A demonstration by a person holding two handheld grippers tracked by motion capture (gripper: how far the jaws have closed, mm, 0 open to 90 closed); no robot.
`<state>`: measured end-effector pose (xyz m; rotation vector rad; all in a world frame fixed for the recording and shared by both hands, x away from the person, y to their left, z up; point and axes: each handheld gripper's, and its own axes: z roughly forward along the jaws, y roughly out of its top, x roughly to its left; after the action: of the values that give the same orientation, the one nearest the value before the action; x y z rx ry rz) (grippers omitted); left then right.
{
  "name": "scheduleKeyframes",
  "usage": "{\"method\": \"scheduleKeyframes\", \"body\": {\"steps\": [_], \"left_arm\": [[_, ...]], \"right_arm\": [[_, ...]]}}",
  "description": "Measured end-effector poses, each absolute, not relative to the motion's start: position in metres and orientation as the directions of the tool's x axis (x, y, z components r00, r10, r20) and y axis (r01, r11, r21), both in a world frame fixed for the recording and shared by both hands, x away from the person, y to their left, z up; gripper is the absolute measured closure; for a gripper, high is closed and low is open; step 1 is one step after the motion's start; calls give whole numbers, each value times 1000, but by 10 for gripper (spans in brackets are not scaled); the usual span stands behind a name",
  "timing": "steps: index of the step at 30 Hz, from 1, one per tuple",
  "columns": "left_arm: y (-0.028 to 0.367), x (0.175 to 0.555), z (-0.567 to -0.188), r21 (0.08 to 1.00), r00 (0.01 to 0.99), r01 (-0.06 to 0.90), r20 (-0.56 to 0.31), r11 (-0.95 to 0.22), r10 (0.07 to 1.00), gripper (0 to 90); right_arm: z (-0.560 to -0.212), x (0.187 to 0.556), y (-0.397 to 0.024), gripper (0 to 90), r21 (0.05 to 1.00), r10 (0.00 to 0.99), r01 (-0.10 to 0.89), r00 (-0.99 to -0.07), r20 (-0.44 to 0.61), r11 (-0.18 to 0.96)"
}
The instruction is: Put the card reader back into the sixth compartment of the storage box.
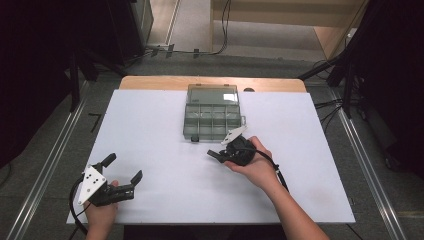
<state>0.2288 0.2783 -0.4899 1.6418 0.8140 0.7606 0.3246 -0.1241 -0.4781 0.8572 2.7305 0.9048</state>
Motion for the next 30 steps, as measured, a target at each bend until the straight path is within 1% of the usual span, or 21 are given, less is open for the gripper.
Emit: {"method": "scheduleKeyframes", "body": {"steps": [5, 30], "left_arm": [[278, 229, -490, 979, 558, 125, 66, -163, 827, 0], [279, 229, -490, 979, 558, 125, 63, -159, 827, 0]], "right_arm": [[-474, 328, -122, 705, 591, 556, 467, -830, 38, 657], [-463, 341, -121, 705, 599, 583, 489, -811, 44, 634]]}}
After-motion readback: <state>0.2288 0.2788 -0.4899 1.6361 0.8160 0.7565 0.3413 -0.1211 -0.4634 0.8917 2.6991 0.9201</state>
